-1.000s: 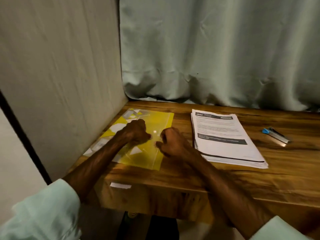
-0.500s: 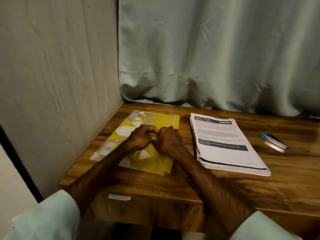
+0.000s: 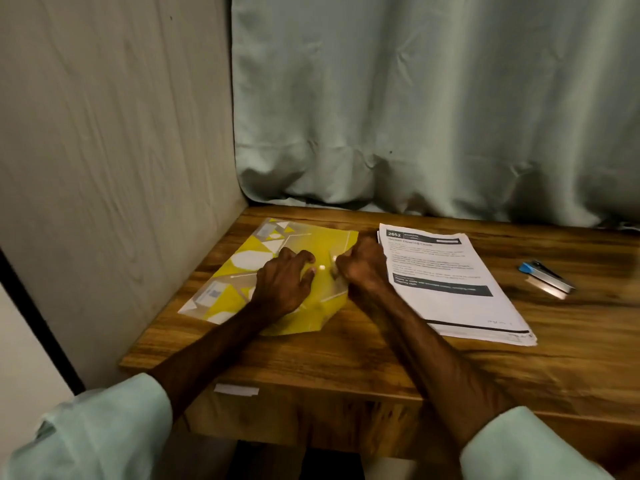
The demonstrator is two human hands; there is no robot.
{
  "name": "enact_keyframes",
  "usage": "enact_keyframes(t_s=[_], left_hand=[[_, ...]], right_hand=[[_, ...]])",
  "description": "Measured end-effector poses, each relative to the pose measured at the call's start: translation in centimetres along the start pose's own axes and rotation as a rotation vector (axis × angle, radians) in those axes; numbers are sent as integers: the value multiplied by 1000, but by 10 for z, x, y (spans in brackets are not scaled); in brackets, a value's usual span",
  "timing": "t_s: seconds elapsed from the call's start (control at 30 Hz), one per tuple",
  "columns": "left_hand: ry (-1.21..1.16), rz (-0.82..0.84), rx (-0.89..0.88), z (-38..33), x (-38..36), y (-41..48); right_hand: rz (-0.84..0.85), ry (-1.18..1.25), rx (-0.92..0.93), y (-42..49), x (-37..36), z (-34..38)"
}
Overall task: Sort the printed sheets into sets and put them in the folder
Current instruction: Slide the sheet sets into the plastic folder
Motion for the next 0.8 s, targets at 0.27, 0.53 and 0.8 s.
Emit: enact_keyframes(t_s=[0.27,0.53,0.8], left_hand=[[119,106,175,-14,5,1],[234,173,77,-72,10,25],[-51,93,-562,-133,-14,52]], right_hand=[[163,-179,-40,-8,45,15],[206,-503,-82,-11,73,-28],[-77,-320,-79,-11,151,-103]])
Point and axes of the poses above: each hand's wrist, its own y-axis towards the middle knuckle, its own x-axis out of the back of the hand, z = x × y, the point moved 5 cm from there along y, towards the middle knuckle, and after that the axes turned 13 degrees about z, right-handed, at the moved point
